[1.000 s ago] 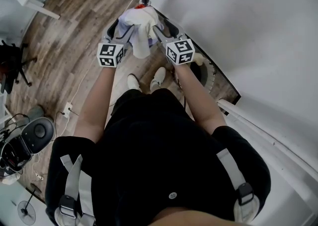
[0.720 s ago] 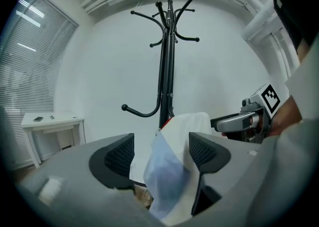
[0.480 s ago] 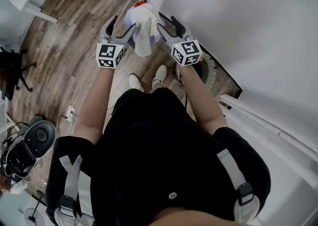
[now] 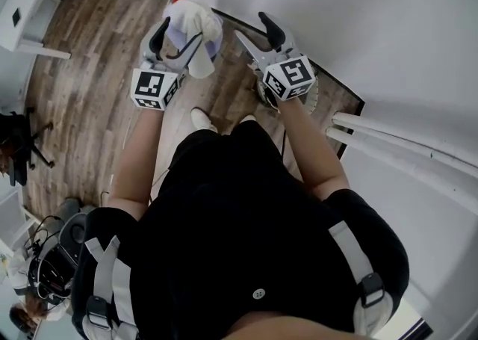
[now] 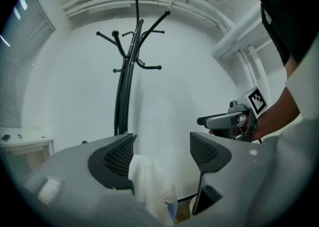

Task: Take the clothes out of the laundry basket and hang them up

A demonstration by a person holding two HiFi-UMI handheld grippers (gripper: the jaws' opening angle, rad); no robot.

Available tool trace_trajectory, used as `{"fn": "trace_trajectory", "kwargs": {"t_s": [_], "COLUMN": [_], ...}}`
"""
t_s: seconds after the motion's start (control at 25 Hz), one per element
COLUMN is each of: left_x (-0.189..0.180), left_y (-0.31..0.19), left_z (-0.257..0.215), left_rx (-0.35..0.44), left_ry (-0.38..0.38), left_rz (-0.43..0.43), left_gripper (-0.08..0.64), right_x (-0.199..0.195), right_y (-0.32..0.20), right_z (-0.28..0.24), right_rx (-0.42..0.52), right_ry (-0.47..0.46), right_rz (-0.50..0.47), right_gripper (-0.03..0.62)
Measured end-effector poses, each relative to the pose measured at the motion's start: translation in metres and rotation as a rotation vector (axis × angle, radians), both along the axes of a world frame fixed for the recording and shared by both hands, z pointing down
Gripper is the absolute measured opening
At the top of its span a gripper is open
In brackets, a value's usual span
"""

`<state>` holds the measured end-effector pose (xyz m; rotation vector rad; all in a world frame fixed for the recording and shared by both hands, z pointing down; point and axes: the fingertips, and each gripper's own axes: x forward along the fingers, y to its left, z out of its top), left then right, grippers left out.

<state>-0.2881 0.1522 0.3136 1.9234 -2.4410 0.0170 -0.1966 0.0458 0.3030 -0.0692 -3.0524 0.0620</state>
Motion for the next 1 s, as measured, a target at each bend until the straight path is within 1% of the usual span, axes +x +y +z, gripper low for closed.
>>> {"fn": "trace_trajectory", "kwargs": {"t_s": [0.08, 0.16, 0.24, 0.36, 0.44, 0.56, 0.68, 0.8, 0.88, 1.0], "left_x": [0.015, 0.042, 0.078, 0.134, 0.171, 0.23, 0.283, 0.325, 0.345, 0.361], "left_y": [-0.003, -0.017, -0.038, -0.072, -0.096, -0.131, -0.16, -0.185, -0.203, -0.228], "left_z": [-0.013, -0.024, -0.03, -0.031, -0.031, -0.027, -0.016, 0.005, 0.021, 0.055], "left_rx": [0.024, 0.04, 0.045, 0.04, 0.042, 0.041, 0.03, 0.006, -0.01, -0.054], "left_ry": [-0.003, -0.012, -0.022, 0.0, 0.015, 0.031, 0.046, 0.072, 0.093, 0.13], "left_rz": [0.038, 0.083, 0.126, 0.183, 0.215, 0.265, 0.312, 0.342, 0.35, 0.347], "left_gripper": [0.379, 0.398, 0.425, 0.463, 0.48, 0.483, 0.483, 0.483, 0.487, 0.491], "right_x": [0.017, 0.048, 0.089, 0.152, 0.195, 0.264, 0.329, 0.379, 0.402, 0.417], "right_y": [0.0, -0.01, -0.027, -0.052, -0.072, -0.104, -0.131, -0.155, -0.171, -0.193], "right_z": [-0.01, -0.017, -0.019, -0.015, -0.01, 0.001, 0.017, 0.036, 0.051, 0.079], "right_rx": [0.011, 0.019, 0.02, 0.003, 0.002, 0.002, -0.014, -0.023, -0.032, -0.061], "right_ry": [-0.006, -0.023, -0.043, -0.054, -0.054, -0.041, -0.016, 0.02, 0.044, 0.088], "right_rz": [-0.002, 0.012, 0.038, 0.088, 0.133, 0.207, 0.286, 0.343, 0.367, 0.379], "right_gripper": [0.334, 0.365, 0.392, 0.431, 0.44, 0.446, 0.448, 0.449, 0.454, 0.456]}}
